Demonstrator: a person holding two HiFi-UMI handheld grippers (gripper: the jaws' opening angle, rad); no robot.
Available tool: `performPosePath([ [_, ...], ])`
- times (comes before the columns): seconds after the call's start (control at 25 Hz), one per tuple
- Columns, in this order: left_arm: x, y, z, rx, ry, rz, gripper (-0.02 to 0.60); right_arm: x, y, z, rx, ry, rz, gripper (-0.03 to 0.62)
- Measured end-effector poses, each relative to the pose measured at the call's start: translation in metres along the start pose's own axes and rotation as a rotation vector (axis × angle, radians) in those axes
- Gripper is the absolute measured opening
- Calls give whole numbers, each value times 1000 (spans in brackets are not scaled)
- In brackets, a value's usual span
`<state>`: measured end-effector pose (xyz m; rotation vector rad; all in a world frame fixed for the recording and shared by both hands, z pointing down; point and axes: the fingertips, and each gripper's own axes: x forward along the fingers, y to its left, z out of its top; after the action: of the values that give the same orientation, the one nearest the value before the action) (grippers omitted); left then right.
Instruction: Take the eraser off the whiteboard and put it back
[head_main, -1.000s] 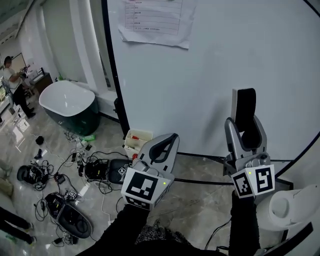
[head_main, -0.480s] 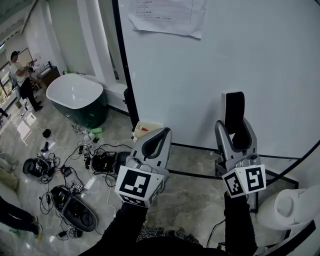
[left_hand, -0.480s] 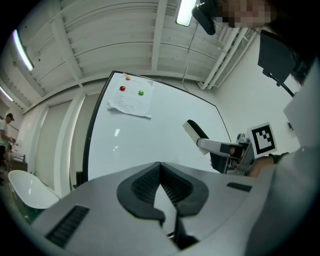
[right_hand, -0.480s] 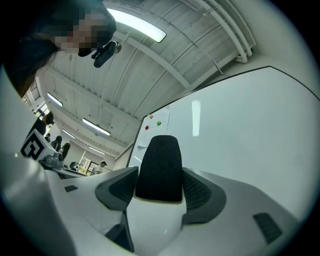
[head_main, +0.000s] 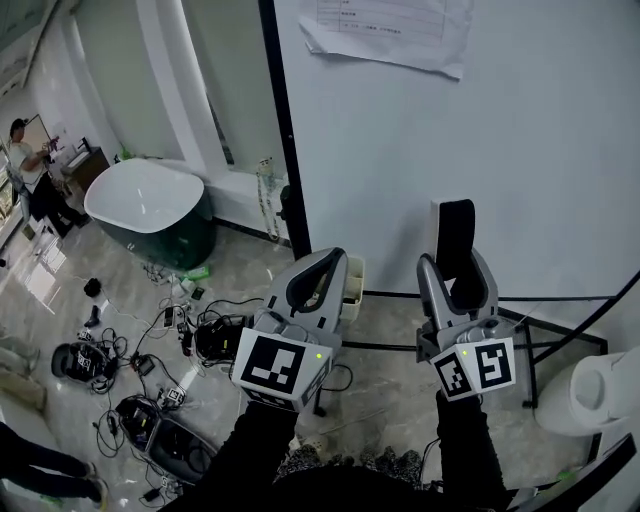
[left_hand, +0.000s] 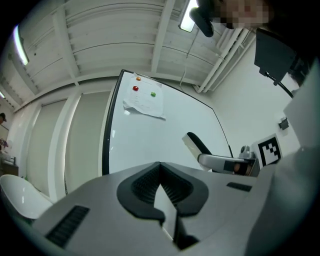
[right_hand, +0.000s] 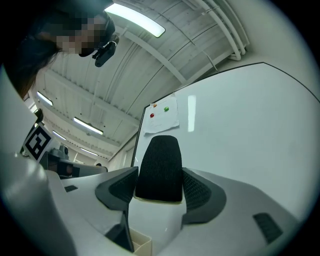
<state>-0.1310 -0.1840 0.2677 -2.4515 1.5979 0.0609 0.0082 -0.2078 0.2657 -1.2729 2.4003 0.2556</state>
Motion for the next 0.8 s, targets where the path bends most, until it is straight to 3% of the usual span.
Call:
performPosePath([
  [0.36, -8, 56, -20, -30, 10, -84, 6, 21, 55, -63, 17, 78, -92, 281],
  [0.8, -6, 101, -31, -56, 12, -144, 6, 38, 84, -132, 30, 206, -165, 281],
])
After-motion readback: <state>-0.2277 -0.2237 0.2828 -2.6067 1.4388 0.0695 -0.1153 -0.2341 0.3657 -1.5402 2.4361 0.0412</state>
